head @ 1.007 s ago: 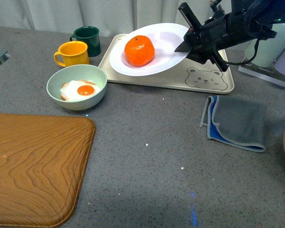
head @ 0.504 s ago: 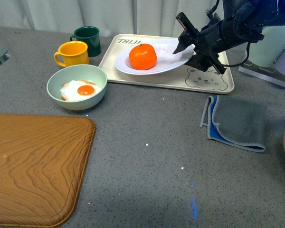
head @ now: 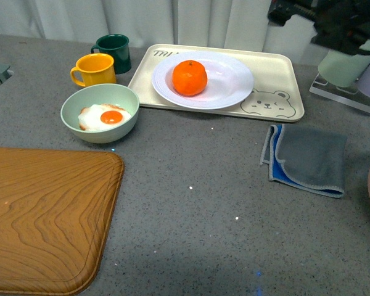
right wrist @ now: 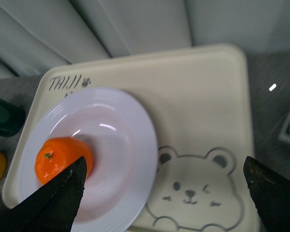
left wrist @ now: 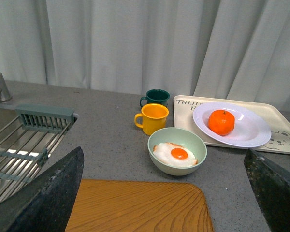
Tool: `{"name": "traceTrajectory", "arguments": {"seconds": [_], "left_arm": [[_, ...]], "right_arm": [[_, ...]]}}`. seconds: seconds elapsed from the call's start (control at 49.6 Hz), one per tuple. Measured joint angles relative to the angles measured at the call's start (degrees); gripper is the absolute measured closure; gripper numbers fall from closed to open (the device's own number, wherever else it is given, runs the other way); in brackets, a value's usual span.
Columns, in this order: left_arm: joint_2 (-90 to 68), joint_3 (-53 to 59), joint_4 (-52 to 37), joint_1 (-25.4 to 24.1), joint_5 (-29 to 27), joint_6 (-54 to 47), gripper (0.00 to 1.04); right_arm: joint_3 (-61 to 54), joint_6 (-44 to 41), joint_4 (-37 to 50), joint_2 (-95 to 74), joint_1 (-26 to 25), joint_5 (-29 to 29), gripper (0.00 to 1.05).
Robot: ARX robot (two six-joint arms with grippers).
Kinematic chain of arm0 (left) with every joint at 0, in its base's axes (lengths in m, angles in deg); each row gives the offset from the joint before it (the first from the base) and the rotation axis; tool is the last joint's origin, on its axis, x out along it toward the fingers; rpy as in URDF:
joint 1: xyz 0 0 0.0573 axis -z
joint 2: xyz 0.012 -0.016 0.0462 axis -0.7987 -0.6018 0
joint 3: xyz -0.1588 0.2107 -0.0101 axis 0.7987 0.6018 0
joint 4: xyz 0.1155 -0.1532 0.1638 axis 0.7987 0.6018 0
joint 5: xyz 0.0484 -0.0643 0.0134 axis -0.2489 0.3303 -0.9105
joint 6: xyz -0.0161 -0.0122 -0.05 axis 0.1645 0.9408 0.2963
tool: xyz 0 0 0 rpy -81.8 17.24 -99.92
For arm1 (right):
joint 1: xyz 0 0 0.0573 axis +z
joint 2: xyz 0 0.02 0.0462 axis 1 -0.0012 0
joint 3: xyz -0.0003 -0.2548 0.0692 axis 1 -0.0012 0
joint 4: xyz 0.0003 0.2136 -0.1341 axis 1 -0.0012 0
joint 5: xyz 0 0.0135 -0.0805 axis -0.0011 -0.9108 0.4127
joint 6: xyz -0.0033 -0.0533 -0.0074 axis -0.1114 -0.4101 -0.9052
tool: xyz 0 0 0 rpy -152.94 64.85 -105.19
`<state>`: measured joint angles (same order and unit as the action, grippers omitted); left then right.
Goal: Place orange and plate with both arms
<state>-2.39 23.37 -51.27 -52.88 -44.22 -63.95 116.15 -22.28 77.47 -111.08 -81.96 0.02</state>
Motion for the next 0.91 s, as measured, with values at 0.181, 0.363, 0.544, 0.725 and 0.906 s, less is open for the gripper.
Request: {"name": "traceTrajectory", "arguments": {"seconds": [0.181, 0.363, 0.544, 0.725, 0.906], "left_arm": [[0.00, 0.00, 0.00, 0.00, -0.02, 0.00, 0.07], [0.00, 0.00, 0.00, 0.00, 0.00, 0.00, 0.07], [0.00, 0.00, 0.00, 0.00, -0.02, 0.00, 0.07], [0.00, 0.00, 0.00, 0.00, 0.00, 0.00, 0.07], [0.00, 0.00, 0.00, 0.00, 0.00, 0.00, 0.07]], "right_arm": [[-22.49, -13.44, 38.73, 9.57, -0.52, 12.90, 0.34], [-41.72, -17.44, 54.97, 18.88, -2.19, 12.11, 0.67], [-57.18, -18.45, 58.23, 30.42, -3.87, 10.56, 1.04], [-67.04, -18.45, 58.29, 39.69, -5.33, 8.83, 1.04], [-74.71, -18.47, 55.23, 50.38, -7.91, 6.64, 1.04]]}}
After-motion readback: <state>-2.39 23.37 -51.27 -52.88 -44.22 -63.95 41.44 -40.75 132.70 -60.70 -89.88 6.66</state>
